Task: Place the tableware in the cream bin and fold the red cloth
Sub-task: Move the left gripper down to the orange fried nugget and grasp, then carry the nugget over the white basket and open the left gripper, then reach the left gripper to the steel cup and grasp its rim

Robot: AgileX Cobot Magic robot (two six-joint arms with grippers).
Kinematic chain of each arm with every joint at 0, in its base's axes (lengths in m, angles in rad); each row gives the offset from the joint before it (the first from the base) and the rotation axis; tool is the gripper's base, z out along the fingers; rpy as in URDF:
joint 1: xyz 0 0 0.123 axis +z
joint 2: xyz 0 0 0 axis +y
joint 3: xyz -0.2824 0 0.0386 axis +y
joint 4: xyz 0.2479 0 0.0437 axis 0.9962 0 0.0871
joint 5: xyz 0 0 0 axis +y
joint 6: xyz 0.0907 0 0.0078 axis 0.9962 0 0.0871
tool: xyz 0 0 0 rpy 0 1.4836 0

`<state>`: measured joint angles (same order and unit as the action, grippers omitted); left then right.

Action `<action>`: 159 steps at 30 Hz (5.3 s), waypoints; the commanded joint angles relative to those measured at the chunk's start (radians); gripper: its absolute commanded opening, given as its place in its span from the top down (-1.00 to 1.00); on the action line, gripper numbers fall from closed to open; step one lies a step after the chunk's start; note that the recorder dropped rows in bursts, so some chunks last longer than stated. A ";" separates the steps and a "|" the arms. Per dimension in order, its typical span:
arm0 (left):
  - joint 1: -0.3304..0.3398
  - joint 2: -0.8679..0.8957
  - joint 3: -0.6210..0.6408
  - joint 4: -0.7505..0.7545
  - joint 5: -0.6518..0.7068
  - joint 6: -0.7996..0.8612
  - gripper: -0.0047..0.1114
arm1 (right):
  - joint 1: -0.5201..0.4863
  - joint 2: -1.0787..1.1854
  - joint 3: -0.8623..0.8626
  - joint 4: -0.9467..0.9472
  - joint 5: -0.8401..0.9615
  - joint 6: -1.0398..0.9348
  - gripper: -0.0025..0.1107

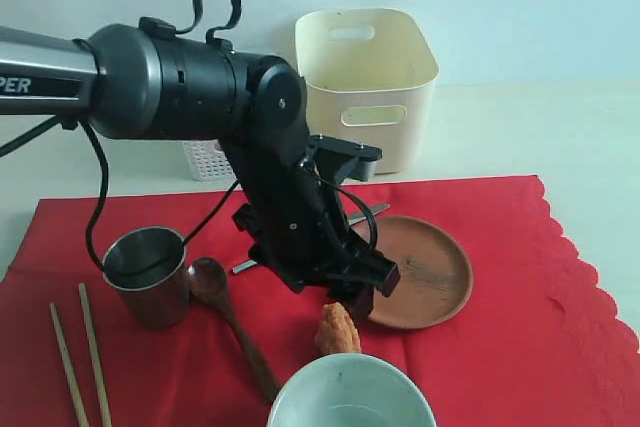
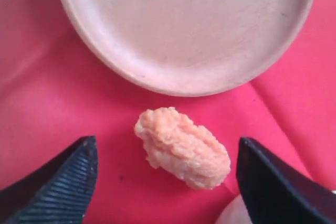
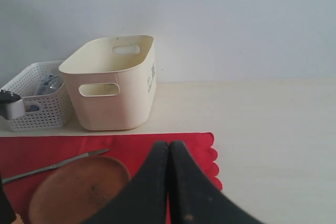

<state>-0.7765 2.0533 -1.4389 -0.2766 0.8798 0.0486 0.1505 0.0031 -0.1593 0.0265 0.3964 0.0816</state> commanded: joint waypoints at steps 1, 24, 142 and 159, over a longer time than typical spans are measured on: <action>-0.004 0.024 0.004 -0.024 -0.017 -0.008 -0.31 | 0.000 -0.003 0.004 0.000 -0.008 0.000 0.96; -0.004 0.094 0.004 -0.044 0.014 0.052 0.48 | 0.000 -0.003 0.004 0.021 -0.010 0.000 0.96; 0.472 -0.649 0.566 0.154 -0.188 -0.004 -0.22 | 0.000 -0.003 0.004 0.021 -0.010 0.000 0.96; 0.475 -0.324 0.392 0.147 -0.169 0.012 -0.22 | 0.000 -0.003 0.004 0.021 -0.010 0.000 0.96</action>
<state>-0.3028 1.7002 -1.0302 -0.1209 0.7009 0.0545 0.1505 0.0031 -0.1593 0.0470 0.3964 0.0816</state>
